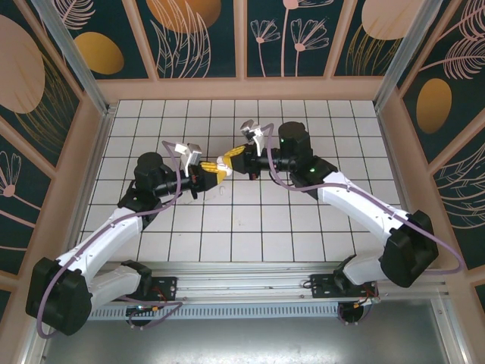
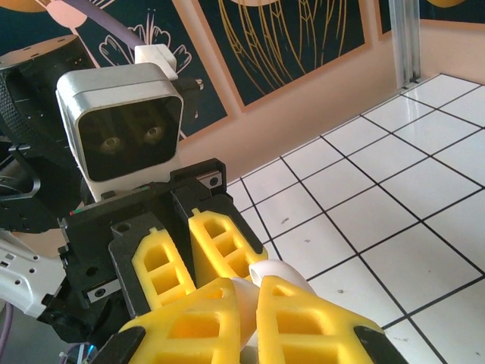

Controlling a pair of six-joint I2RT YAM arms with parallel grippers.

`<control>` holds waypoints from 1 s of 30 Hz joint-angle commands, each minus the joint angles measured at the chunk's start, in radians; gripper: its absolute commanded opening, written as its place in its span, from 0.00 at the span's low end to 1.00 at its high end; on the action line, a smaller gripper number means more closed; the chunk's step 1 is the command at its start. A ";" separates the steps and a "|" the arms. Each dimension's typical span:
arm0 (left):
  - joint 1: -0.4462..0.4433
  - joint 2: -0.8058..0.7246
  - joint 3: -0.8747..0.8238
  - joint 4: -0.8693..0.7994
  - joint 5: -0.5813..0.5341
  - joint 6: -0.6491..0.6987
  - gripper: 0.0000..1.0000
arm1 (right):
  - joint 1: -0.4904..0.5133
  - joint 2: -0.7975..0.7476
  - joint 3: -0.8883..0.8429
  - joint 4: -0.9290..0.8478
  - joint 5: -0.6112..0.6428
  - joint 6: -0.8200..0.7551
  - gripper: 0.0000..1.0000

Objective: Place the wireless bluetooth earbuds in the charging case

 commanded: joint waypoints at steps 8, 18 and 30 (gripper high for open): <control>-0.014 -0.013 0.017 0.084 0.070 0.005 0.00 | -0.009 -0.044 -0.002 -0.017 0.007 0.018 0.10; -0.014 0.007 0.031 0.089 0.098 -0.005 0.00 | 0.045 -0.087 -0.001 -0.009 0.115 -0.053 0.10; -0.014 -0.002 0.025 0.122 0.104 -0.027 0.00 | 0.078 -0.108 -0.041 -0.011 0.171 -0.117 0.09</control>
